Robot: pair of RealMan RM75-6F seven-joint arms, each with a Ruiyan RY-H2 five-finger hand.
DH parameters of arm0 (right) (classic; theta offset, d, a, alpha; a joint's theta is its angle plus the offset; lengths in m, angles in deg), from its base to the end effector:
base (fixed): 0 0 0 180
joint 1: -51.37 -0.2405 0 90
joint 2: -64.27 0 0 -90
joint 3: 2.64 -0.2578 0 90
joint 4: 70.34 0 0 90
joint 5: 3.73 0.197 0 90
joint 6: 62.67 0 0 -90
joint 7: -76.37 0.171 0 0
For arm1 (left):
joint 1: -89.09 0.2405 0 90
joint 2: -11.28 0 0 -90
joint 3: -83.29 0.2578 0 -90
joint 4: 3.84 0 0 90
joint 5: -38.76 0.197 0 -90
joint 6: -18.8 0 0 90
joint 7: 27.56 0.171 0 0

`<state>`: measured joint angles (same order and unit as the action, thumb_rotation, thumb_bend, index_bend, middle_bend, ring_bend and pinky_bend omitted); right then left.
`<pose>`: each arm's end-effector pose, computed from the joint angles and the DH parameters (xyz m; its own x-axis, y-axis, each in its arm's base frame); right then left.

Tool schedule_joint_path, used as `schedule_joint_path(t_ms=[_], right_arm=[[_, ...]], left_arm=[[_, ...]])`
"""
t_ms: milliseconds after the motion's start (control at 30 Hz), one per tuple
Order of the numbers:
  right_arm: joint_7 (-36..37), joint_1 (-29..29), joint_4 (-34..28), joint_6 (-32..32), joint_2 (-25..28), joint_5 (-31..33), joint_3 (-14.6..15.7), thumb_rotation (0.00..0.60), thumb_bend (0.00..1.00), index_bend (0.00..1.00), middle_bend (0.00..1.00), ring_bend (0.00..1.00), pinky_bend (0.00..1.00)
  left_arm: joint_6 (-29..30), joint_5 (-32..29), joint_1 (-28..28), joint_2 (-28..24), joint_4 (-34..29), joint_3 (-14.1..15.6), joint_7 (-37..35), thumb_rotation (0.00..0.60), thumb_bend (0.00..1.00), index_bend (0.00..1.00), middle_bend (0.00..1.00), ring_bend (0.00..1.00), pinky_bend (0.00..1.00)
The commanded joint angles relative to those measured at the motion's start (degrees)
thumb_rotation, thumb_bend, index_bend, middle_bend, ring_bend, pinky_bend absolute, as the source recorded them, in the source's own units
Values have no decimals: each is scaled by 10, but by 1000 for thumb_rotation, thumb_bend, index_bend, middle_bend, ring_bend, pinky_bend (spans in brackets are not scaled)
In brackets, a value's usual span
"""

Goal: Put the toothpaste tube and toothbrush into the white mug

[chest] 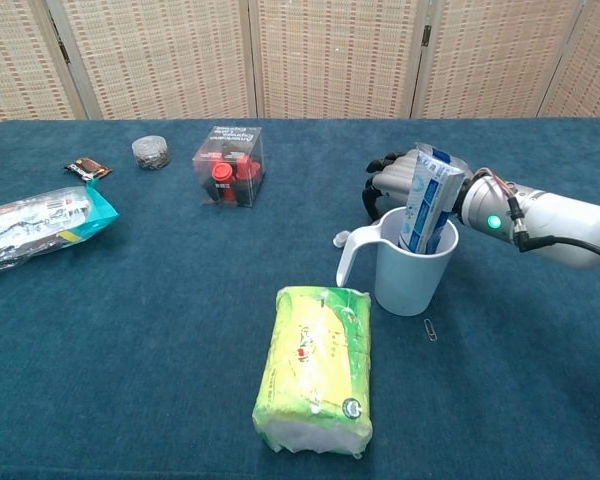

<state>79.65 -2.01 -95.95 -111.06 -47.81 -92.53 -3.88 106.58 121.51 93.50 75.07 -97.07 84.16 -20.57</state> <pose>-0.1641 -0.4399 -0.0817 0.7894 -0.0328 0.6131 -0.5194 -0.5681 0.6383 -0.3436 0.1404 0.1730 0.4867 0.1064 0.8670 0.8470 0.1852 -0.4982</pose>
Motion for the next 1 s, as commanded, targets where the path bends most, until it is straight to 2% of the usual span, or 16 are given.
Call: schedule_joint_path(t_ms=[33,600,1000], right_arm=[[1,9,-5,-10,10,-8,9,600,308,451,302,96,114],[-1,28,-11,-18,27,-18,23,600,317,472,323,109,114],[2,67,-37,-51,76,-31,43,600,317,477,328,113,114]], left_arm=[[0,0,0,0,0,0,0,600,314,188,39,37,135],[4,2,3,-2,-1,1,-2,600,314,188,39,37,134],[5,5,2,-1,-3,0,0,600,314,188,39,37,135]])
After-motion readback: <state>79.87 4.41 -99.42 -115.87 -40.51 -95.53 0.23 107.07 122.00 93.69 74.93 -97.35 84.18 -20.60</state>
